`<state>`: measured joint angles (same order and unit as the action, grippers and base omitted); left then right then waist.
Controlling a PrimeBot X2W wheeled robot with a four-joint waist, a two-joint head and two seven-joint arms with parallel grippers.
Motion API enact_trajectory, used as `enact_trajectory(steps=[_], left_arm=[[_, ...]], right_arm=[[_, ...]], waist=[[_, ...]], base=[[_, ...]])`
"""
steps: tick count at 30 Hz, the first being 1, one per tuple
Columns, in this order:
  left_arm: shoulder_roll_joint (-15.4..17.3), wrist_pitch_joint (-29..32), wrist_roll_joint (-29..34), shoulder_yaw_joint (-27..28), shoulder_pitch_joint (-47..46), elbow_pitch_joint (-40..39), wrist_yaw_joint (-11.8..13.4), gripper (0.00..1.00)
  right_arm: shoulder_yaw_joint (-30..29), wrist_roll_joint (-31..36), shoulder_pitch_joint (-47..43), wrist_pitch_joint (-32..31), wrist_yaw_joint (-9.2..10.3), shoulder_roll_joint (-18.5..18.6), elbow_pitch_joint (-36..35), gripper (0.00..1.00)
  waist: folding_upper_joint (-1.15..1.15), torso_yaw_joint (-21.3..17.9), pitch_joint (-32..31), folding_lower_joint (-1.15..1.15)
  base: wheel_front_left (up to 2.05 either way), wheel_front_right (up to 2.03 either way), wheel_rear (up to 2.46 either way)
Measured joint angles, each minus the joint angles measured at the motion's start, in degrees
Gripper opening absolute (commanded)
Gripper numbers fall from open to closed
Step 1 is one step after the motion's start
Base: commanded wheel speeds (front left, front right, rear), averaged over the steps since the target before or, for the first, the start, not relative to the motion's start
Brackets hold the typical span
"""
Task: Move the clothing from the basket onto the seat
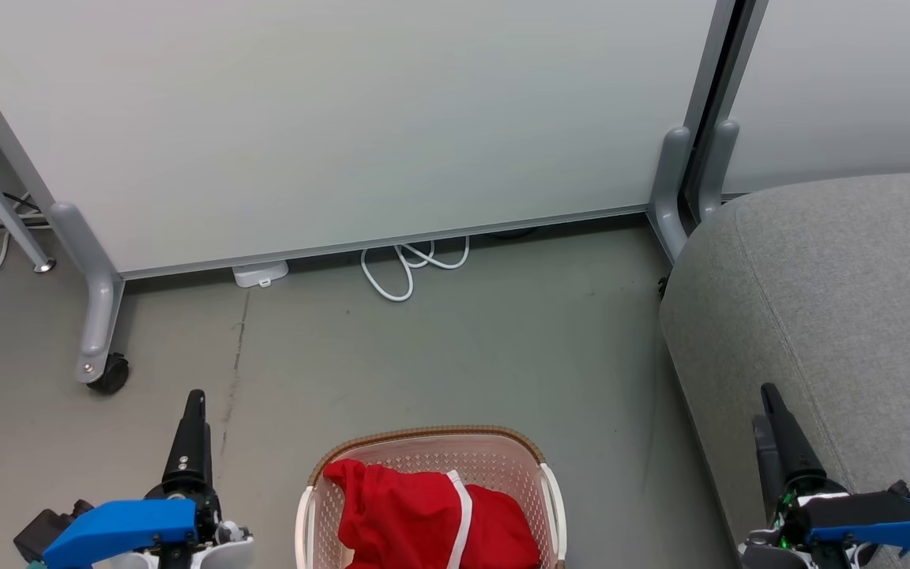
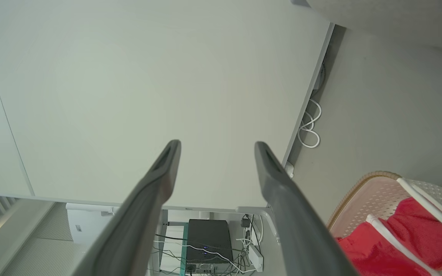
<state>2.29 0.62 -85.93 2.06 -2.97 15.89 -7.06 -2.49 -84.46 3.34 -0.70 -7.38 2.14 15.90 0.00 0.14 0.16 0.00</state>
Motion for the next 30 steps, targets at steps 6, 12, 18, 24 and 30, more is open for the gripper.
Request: enact_trajectory(steps=[6,12,18,24,30], left_arm=[[0.0,-2.0,8.5,-1.6,-0.5,-1.6,1.8,1.00],[0.0,-3.0,18.1,-3.4,-0.7,-2.2,2.9,1.00],[0.1,-4.3,25.9,-5.1,-0.9,-2.4,3.2,1.00],[0.1,-5.4,34.4,-6.7,-1.5,-2.3,3.6,1.00],[0.2,-6.3,40.8,-8.3,-1.9,-1.8,3.0,1.00]], right_arm=[[0.9,8.8,0.1,2.0,0.00,0.0,-0.4,1.00],[0.9,15.2,0.3,3.0,0.00,0.1,-0.5,1.00],[1.0,23.1,0.3,4.3,0.00,0.1,-0.9,1.00],[1.5,30.5,0.6,5.4,0.00,0.1,-0.9,1.00],[2.1,35.5,0.7,6.4,-0.01,0.1,-1.2,1.00]], waist=[[0.00,0.2,0.2,0.00],[0.00,0.2,0.3,0.00],[0.00,0.4,0.5,0.00],[0.00,0.5,0.7,0.00],[0.00,0.7,0.7,0.00]], base=[[0.00,0.00,0.00],[0.00,0.00,0.00],[0.00,0.00,0.00],[0.00,0.00,0.00],[0.00,0.00,0.00]])
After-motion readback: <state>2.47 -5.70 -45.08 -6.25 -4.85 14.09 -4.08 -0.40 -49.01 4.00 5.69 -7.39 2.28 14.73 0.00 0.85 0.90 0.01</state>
